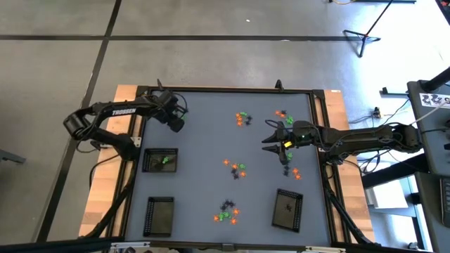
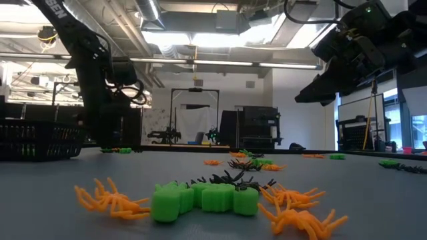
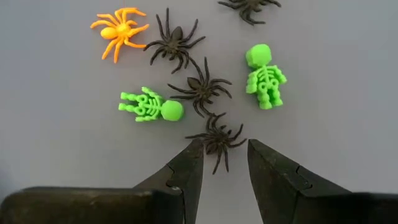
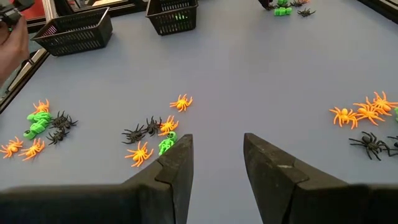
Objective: Sort Halloween decoration
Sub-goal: Put the black spider toy into the bottom right black bin
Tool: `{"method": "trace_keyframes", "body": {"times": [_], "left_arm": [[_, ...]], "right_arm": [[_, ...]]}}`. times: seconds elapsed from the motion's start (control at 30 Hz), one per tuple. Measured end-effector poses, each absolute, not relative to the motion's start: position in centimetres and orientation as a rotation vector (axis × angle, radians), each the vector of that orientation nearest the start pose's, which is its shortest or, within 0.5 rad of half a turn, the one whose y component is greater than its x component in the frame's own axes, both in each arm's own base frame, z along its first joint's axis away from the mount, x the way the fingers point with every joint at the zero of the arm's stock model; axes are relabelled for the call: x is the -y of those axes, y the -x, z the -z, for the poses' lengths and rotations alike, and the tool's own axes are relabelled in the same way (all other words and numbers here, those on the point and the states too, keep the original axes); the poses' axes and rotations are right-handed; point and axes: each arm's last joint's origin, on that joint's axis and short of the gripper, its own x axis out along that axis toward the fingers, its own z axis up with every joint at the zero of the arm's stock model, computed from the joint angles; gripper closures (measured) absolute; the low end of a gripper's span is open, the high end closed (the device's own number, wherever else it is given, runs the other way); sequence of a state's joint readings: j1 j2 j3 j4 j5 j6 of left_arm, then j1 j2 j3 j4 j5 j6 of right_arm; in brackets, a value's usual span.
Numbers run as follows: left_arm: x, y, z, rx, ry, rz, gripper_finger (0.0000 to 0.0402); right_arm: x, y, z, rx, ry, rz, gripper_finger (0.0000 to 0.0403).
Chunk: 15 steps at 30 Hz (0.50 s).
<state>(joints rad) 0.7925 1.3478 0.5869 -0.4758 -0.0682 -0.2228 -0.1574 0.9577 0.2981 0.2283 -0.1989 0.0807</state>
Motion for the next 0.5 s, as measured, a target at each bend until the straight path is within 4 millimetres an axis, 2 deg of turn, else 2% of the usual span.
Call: {"method": "trace_keyframes", "body": {"times": [0.3,0.5], "left_arm": [[-15.5,-14.5,-14.3,-1.096,0.678,-0.919,0.0284],[-16.0,-14.6,-13.4,-1.132,0.712,-0.912,0.0284]], "right_arm": [[2.3,-18.4,-17.7,-0.426,-0.156,-0.024,0.0262],[2.3,-18.4,-17.7,-0.426,-0.156,-0.024,0.0262]]}}
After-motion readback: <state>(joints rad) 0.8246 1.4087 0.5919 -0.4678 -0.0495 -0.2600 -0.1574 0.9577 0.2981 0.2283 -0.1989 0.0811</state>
